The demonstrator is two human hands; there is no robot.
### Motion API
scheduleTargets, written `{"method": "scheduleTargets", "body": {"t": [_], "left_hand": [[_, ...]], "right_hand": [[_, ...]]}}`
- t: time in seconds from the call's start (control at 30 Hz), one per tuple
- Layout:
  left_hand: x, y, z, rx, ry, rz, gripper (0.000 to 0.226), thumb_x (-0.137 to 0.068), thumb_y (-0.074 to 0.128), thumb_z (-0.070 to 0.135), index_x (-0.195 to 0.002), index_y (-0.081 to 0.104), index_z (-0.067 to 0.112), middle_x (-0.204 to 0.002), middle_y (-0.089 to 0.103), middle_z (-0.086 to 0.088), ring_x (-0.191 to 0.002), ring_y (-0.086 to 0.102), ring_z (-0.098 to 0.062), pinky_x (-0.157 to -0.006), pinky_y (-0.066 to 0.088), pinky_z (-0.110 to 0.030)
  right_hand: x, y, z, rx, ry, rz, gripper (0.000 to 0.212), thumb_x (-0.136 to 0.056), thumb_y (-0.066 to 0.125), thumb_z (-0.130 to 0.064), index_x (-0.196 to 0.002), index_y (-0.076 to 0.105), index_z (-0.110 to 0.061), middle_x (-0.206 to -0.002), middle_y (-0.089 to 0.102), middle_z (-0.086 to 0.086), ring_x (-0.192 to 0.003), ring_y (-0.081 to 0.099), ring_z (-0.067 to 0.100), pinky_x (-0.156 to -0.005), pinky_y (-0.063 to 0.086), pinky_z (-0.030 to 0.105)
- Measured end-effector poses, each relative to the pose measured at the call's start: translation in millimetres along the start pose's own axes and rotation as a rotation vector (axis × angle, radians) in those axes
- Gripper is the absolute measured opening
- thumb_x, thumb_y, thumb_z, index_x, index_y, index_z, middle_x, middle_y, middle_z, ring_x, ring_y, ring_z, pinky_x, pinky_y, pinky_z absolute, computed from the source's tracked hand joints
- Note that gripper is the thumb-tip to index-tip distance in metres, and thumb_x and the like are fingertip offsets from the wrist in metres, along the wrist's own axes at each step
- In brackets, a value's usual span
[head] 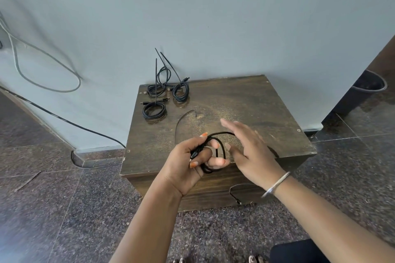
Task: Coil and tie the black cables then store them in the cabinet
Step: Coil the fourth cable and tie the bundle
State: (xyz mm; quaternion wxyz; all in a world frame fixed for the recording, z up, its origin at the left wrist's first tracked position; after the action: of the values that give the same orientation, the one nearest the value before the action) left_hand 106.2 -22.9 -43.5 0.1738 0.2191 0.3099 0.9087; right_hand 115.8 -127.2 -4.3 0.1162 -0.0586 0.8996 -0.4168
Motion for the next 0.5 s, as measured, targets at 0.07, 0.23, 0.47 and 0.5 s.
{"method": "scheduleTargets", "body": {"t": [0.07, 0.23, 0.47, 0.5], "left_hand": [[0, 1, 2, 0.034, 0.012, -0.018, 0.033, -0.086, 0.045, 0.024, -0.074, 0.063, -0.001, -0.031, 0.028, 0.002, -0.049, 0.065, -0.026, -0.084, 0.056, -0.048], [0, 3, 9, 0.222, 0.060, -0.074, 0.035, -0.090, 0.041, 0.022, -0.075, 0.062, -0.001, -0.031, 0.032, 0.002, -0.057, 0.068, -0.027, -0.083, 0.056, -0.051], [-3, -3, 16, 0.333, 0.153, -0.027, 0.037, -0.091, 0.044, 0.021, -0.070, 0.067, 0.002, -0.059, 0.064, -0.011, -0.100, 0.067, -0.038, -0.093, 0.049, -0.055], [-4, -4, 17, 0.339, 0.167, -0.017, 0.037, -0.090, 0.044, 0.021, -0.069, 0.068, 0.003, -0.072, 0.070, -0.016, -0.105, 0.065, -0.039, -0.095, 0.049, -0.053]], "right_hand": [[-1, 1, -4, -0.140, -0.032, 0.006, 0.044, -0.093, 0.051, -0.009, -0.134, 0.049, -0.026, -0.130, 0.056, -0.011, -0.126, 0.047, 0.007, -0.109, 0.035, 0.040], [2, 9, -13, -0.191, -0.065, -0.047, 0.044, -0.091, 0.048, 0.000, -0.120, 0.062, -0.030, -0.096, 0.072, -0.006, -0.085, 0.064, 0.007, -0.077, 0.047, 0.014], [5, 37, -9, -0.097, 0.038, -0.220, 0.042, -0.098, 0.043, -0.017, -0.060, 0.052, -0.033, -0.052, 0.061, -0.015, -0.049, 0.053, -0.001, -0.053, 0.031, 0.013], [6, 37, -11, -0.108, 0.029, -0.222, 0.040, -0.098, 0.044, -0.019, -0.061, 0.051, -0.033, -0.055, 0.064, -0.010, -0.049, 0.053, 0.000, -0.053, 0.032, 0.012]]}}
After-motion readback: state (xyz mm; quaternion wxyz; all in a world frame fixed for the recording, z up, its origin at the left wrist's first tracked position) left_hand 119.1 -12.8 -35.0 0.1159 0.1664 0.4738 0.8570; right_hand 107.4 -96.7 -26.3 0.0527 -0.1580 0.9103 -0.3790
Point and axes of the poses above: each hand's wrist, its own x-axis away from the middle knuckle, its own y-axis out of the palm, z = x × y, the point moved 10 cm from there along -x, towards the middle knuckle
